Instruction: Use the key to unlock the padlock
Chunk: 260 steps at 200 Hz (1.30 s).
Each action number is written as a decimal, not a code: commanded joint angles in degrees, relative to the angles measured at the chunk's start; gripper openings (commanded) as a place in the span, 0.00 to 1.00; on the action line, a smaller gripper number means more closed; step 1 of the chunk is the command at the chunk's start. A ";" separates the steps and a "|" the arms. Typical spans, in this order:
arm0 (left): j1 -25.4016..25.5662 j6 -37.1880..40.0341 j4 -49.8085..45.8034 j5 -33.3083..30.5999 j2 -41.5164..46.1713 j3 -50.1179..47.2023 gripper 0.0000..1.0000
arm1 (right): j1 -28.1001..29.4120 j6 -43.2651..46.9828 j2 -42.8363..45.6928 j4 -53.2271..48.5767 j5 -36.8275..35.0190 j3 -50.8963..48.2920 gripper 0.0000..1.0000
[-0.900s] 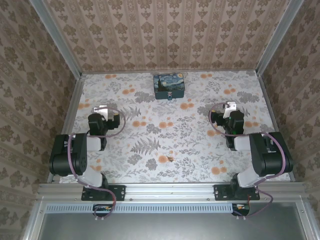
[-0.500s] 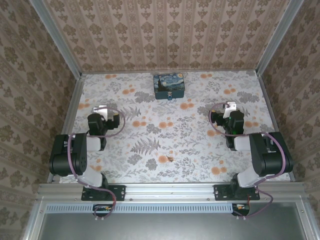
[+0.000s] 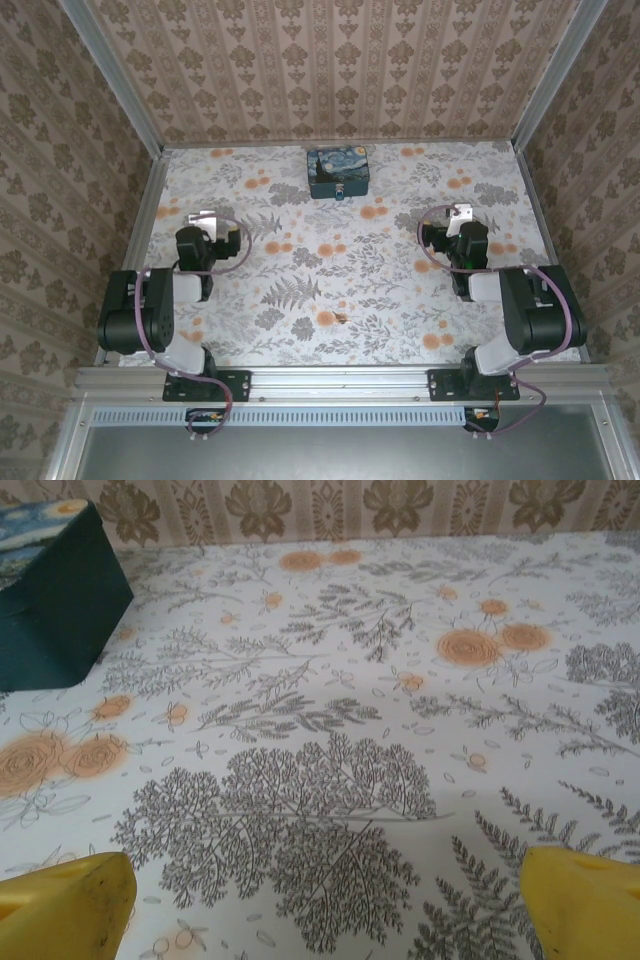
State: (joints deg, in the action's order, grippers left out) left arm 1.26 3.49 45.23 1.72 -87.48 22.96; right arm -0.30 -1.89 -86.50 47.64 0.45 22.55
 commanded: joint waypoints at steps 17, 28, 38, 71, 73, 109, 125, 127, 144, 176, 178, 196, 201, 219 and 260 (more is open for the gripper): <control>2.51 2.20 -10.50 -3.83 6.23 4.99 1.00 | -0.32 -1.32 10.22 -16.12 -0.39 5.97 0.99; 3.17 1.84 -15.30 -5.00 7.49 6.92 1.00 | -0.36 -3.01 11.69 -21.72 0.19 8.56 1.00; 3.52 1.30 -19.32 -5.27 8.39 8.64 1.00 | -0.41 -6.03 12.76 -25.42 0.58 10.53 0.99; 5.69 -0.78 -28.01 -5.21 9.13 14.72 1.00 | -1.40 -16.67 12.97 -26.88 3.76 13.59 1.00; 5.75 -1.21 -28.25 -5.12 9.16 15.02 1.00 | -1.43 -17.14 12.64 -26.98 4.43 14.02 0.99; 6.92 -10.06 -35.40 -4.96 6.03 24.50 1.00 | -1.46 -26.38 2.98 -30.99 18.46 25.15 0.99; 7.36 -14.10 -38.51 -3.94 3.09 29.69 1.00 | -1.46 -30.59 -2.75 -33.18 22.98 31.31 0.95; 7.49 -14.69 -39.00 -3.64 2.69 30.39 1.00 | -1.46 -31.17 -3.38 -33.30 23.54 31.98 0.95; 7.50 -19.76 -44.03 -0.42 -1.84 37.20 1.00 | -1.33 -35.95 -9.89 -34.85 27.72 38.32 0.89; 8.89 -24.79 -48.49 8.55 -12.10 49.57 1.00 | 0.17 -42.02 -21.45 -37.84 31.74 50.74 0.81; 9.10 -24.87 -48.82 9.09 -12.76 50.39 1.00 | 0.26 -42.05 -22.16 -38.35 31.90 51.72 0.81; 10.80 -26.28 -52.69 11.91 -19.11 58.23 0.99 | 2.12 -42.25 -27.35 -42.50 32.04 58.73 0.78; 11.27 -26.71 -53.95 12.63 -20.97 60.45 0.99 | 2.71 -42.15 -28.56 -43.62 31.76 60.13 0.78; 12.73 -28.70 -56.55 15.99 -27.23 67.37 0.95 | 4.73 -41.25 -32.96 -47.73 29.84 66.42 0.76; 14.11 -35.28 -55.91 21.30 -37.06 76.45 0.91 | 7.71 -39.79 -40.57 -54.88 24.39 76.98 0.74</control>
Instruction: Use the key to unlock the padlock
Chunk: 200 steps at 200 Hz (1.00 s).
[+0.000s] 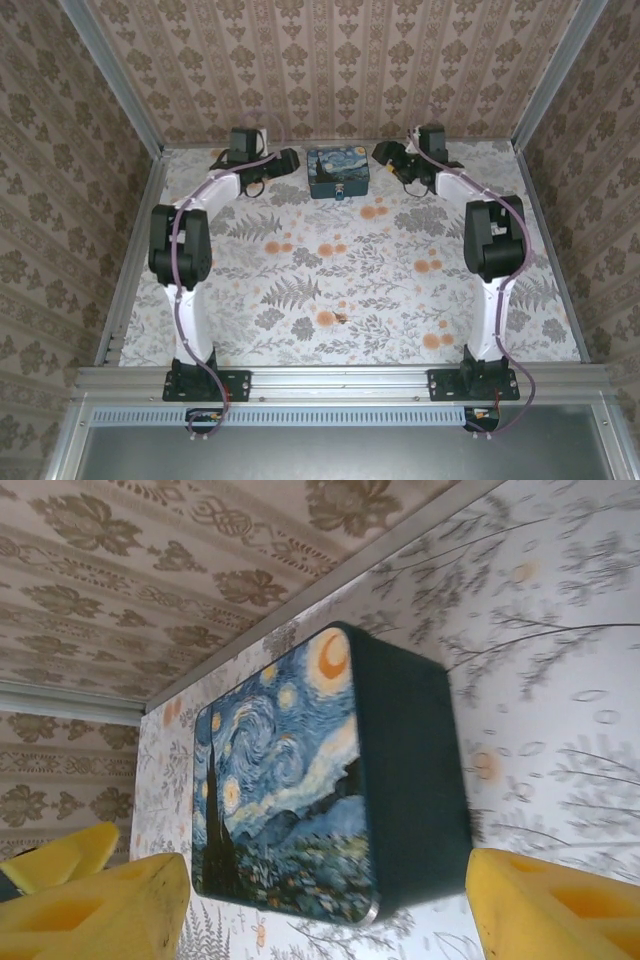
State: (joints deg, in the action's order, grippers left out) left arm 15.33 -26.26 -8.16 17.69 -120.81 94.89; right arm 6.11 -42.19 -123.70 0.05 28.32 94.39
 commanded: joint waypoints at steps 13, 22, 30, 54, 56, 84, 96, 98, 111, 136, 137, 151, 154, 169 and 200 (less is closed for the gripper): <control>0.19 -6.46 -2.46 6.20 -5.86 6.58 0.92 | 2.01 1.10 -5.12 -9.14 -4.81 7.65 0.74; 0.29 -6.99 -2.71 6.79 -7.30 7.90 0.92 | 2.41 1.77 -6.39 -10.88 -5.90 9.75 0.73; 0.31 -7.35 -2.73 7.27 -8.31 9.05 0.92 | 2.78 2.17 -7.37 -12.08 -7.01 11.24 0.73; 0.65 -8.54 -3.26 8.53 -11.43 12.55 0.92 | 3.57 2.20 -9.50 -13.24 -8.60 14.09 0.73; 0.66 -8.63 -3.33 8.55 -11.63 12.81 0.92 | 3.63 2.18 -9.71 -13.39 -8.69 14.38 0.72; 1.32 -9.88 -3.35 9.50 -14.87 16.75 0.91 | 4.26 1.95 -11.95 -14.26 -8.52 17.45 0.71; 1.70 -10.28 -3.98 9.77 -16.37 19.20 0.91 | 4.42 1.70 -12.67 -14.16 -8.04 18.41 0.70; 1.78 -10.36 -4.08 9.80 -16.67 19.61 0.91 | 4.45 1.57 -12.78 -14.08 -7.95 18.52 0.70; 2.25 -10.63 -5.14 10.16 -18.63 22.66 0.89 | 4.59 1.03 -13.51 -14.11 -7.35 19.35 0.68; 3.37 -11.26 -6.48 11.11 -21.81 28.01 0.83 | 4.79 0.36 -14.44 -13.71 -6.14 20.26 0.61; 3.42 -11.27 -6.54 11.12 -21.95 28.21 0.83 | 4.74 0.36 -14.50 -13.69 -6.11 20.33 0.61; 3.98 -11.34 -7.50 11.24 -23.35 30.44 0.80 | 5.04 0.27 -15.19 -14.15 -5.43 21.12 0.55; 4.08 -11.38 -7.63 11.28 -23.63 30.90 0.79 | 5.04 0.23 -15.31 -14.27 -5.19 21.32 0.53; 4.43 -12.03 -8.16 12.17 -24.86 32.39 0.75 | 5.14 0.10 -15.78 -14.29 -3.88 21.63 0.43; 5.66 -10.60 -8.99 12.74 -23.94 30.91 0.68 | 5.74 0.87 -14.14 -14.05 -2.36 19.30 0.22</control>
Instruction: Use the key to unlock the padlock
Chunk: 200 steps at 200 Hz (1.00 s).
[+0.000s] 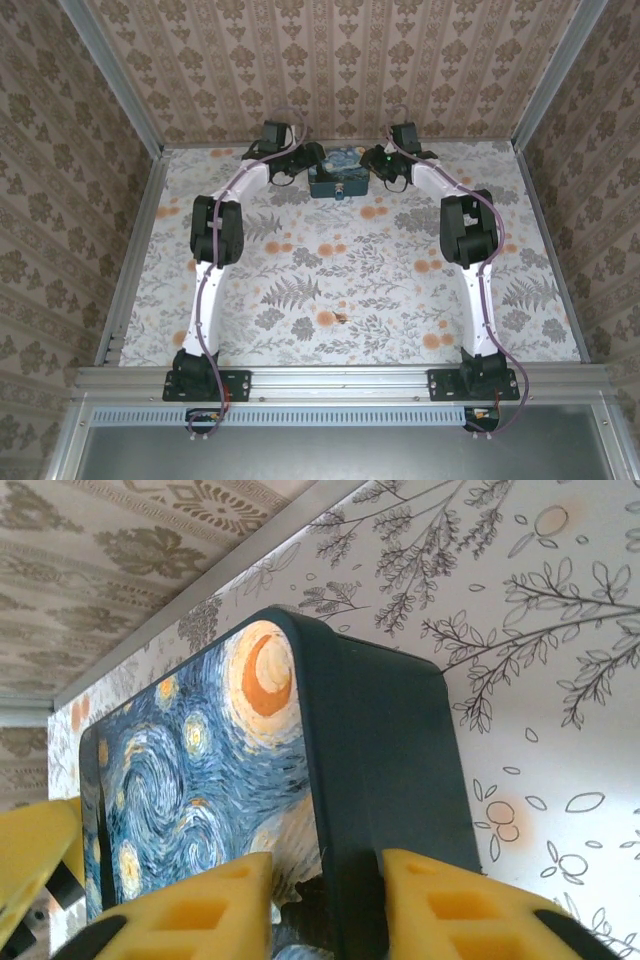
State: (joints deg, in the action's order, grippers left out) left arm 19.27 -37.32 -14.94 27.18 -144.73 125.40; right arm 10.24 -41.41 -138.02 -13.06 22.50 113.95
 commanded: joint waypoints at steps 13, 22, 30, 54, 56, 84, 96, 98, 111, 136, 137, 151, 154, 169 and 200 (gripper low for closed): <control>2.47 1.13 -1.58 3.31 1.58 -2.07 0.67 | 1.96 -0.11 2.27 0.92 3.60 -3.59 0.19; 3.11 1.67 -0.85 3.32 2.82 -4.08 0.66 | 2.29 -0.25 3.89 2.24 3.54 -6.31 0.19; 3.73 2.10 -0.58 3.19 3.93 -5.86 0.66 | 2.60 -0.38 5.36 3.33 3.58 -8.69 0.18; 5.99 3.23 0.53 2.38 8.60 -12.51 0.65 | 3.59 -0.58 10.76 7.20 3.74 -17.41 0.18; 6.12 3.24 0.77 2.36 9.09 -13.29 0.65 | 3.74 -0.60 11.30 7.53 3.72 -18.38 0.18; 9.64 2.27 6.31 0.70 16.71 -26.16 0.65 | 4.90 -1.72 19.29 13.61 2.55 -31.62 0.18; 10.98 1.69 9.00 -0.93 20.39 -32.49 0.65 | 5.31 -2.30 22.61 16.11 2.30 -37.51 0.19; 11.26 1.52 9.43 -1.15 21.03 -33.62 0.65 | 5.38 -2.46 23.32 16.59 2.29 -38.46 0.19; 12.61 0.58 11.75 -2.32 24.86 -40.23 0.66 | 5.99 -3.20 27.28 19.41 2.26 -44.74 0.19; 14.88 -2.35 16.80 -5.60 32.33 -52.90 0.67 | 7.71 -4.31 34.88 23.38 0.99 -56.59 0.22; 15.03 -2.42 16.97 -5.76 32.63 -53.56 0.67 | 7.74 -4.35 35.30 23.54 0.89 -57.01 0.22; 16.23 -4.23 19.53 -8.13 35.67 -59.97 0.68 | 8.62 -5.51 38.42 25.78 -0.54 -62.12 0.24; 16.38 -4.56 20.13 -8.59 36.12 -61.02 0.69 | 8.78 -5.71 38.90 26.21 -0.67 -63.02 0.25; 16.50 -5.78 22.47 -9.36 37.38 -64.60 0.70 | 9.44 -6.95 40.20 28.59 -1.52 -66.44 0.27; 16.21 -4.68 21.90 -10.10 36.48 -64.28 0.72 | 10.38 -7.70 39.50 29.79 -1.90 -67.16 0.31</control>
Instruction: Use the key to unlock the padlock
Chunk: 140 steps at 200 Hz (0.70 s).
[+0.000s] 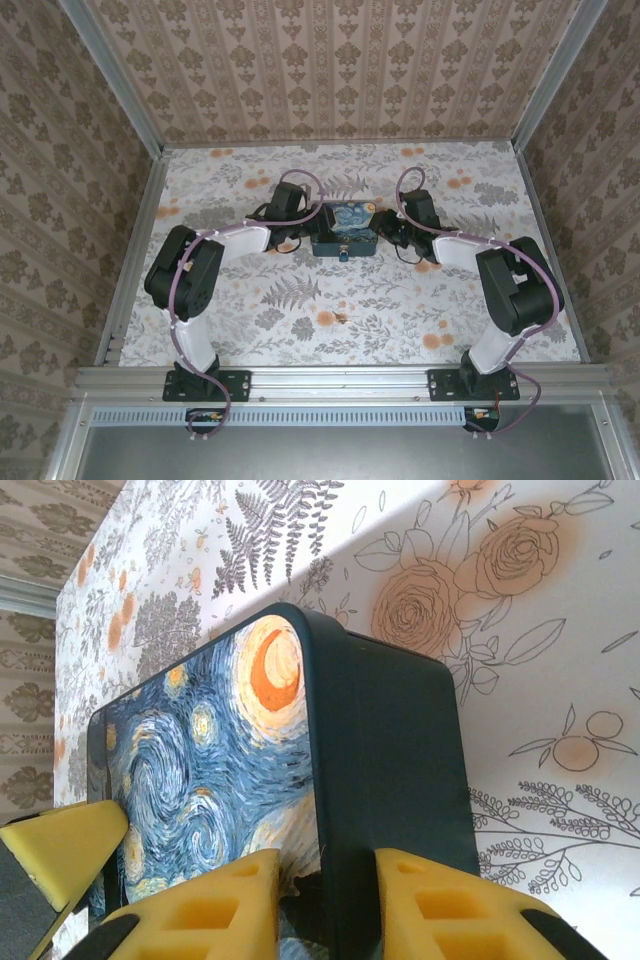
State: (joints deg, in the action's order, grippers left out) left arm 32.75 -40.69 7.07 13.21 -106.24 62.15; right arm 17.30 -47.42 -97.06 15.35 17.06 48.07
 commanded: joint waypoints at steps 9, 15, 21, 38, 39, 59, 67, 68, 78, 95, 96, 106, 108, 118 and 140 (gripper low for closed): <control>2.76 -1.12 0.13 4.01 -2.26 -0.75 0.73 | 3.30 -1.80 -1.80 1.31 3.51 -1.07 0.34; 2.71 -1.08 0.06 3.87 -2.41 -0.46 0.74 | 3.27 -1.70 -1.95 1.26 3.42 -0.98 0.36; 2.62 -0.88 -0.32 3.72 -2.60 0.07 0.75 | 3.27 -1.45 -1.91 1.23 3.25 -0.93 0.40; 2.26 -0.19 -0.89 3.25 -2.51 0.99 0.79 | 3.18 -0.22 -1.16 -0.25 2.65 -0.35 0.53; 2.24 -0.19 -0.86 3.24 -2.50 1.02 0.79 | 3.18 -0.13 -1.01 -0.29 2.60 -0.35 0.53; 0.92 0.79 -1.70 2.75 -1.17 1.53 0.84 | 2.93 1.60 1.92 -3.20 0.05 -0.61 0.63; 0.18 1.21 -1.80 2.64 -0.15 1.36 0.86 | 2.75 2.08 3.68 -3.80 -1.00 -1.31 0.65; 0.06 1.26 -1.80 2.62 0.00 1.38 0.87 | 2.74 2.12 3.96 -3.91 -1.12 -1.40 0.65; -0.91 1.87 -1.85 2.48 1.73 0.91 0.89 | 2.39 3.01 6.55 -5.32 -2.33 -2.38 0.67; -2.42 3.37 -3.66 2.19 5.36 0.36 0.93 | 2.04 5.15 11.62 -7.50 -3.60 -4.85 0.67; -2.51 3.44 -3.74 2.22 5.61 0.35 0.93 | 2.04 5.32 12.02 -7.65 -3.65 -4.97 0.67; -3.26 4.55 -4.90 2.02 7.97 -0.21 0.97 | 2.14 7.11 15.09 -9.95 -3.49 -6.10 0.67; -3.47 4.82 -5.08 2.00 8.46 -0.32 0.97 | 2.17 7.48 15.59 -10.40 -3.41 -6.31 0.67; -4.23 5.88 -6.17 2.07 10.81 -0.86 1.00 | 2.36 8.94 18.39 -13.13 -2.62 -7.38 0.67; -6.08 7.24 -7.11 2.69 16.08 -3.24 1.00 | 4.05 13.21 22.59 -17.58 0.38 -9.10 0.65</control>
State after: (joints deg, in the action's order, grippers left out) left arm 28.42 -36.95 2.35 14.76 -96.42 61.10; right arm 19.62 -40.53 -78.48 5.61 15.18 41.23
